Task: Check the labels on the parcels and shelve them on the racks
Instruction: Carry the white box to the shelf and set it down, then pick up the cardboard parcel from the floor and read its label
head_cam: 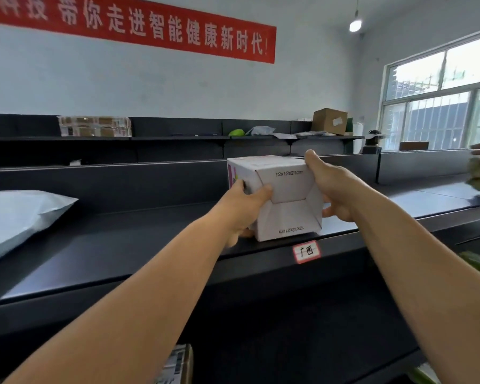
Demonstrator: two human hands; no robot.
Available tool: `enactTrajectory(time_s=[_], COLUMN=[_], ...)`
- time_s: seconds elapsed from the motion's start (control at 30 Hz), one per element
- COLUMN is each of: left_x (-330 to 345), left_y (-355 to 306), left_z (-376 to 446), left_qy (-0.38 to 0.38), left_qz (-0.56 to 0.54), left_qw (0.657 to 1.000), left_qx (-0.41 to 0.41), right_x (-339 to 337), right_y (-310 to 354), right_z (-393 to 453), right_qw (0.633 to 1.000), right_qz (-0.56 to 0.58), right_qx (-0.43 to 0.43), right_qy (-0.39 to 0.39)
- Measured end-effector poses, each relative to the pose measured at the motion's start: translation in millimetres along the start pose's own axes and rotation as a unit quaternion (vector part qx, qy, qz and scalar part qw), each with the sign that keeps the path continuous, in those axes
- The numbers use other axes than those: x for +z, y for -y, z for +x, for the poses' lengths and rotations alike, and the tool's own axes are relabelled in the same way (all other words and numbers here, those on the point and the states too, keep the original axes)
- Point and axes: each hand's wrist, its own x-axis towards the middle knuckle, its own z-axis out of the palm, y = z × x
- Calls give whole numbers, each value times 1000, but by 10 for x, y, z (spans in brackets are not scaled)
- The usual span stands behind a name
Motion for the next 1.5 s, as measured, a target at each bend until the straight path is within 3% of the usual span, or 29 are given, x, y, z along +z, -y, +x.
enactTrajectory(time_s=[0.3, 0.5, 0.6, 0.73, 1.13, 1.5], left_x=[48, -243, -514, -920, -2299, -3675], left_y=[32, 80, 141, 177, 307, 858], left_z=[-44, -287, -478, -851, -2433, -4529], left_qy=[-69, -161, -210, -268, -430, -588], left_qz=[48, 61, 56, 42, 44, 31], left_qw=[996, 984, 973, 956, 890, 798], left_qx=[17, 43, 76, 115, 144, 129], right_x=[157, 371, 696, 1270, 2972, 4585], right_y=[-147, -69, 80, 226, 505, 788], right_z=[258, 163, -60, -486, -2205, -4186], right_qw=[999, 968, 948, 947, 958, 898], right_qz=[15, -25, -3, 71, 188, 267], right_qx=[-10, -161, -246, -279, -207, -219], right_qy=[-46, -191, -204, -143, 56, 274])
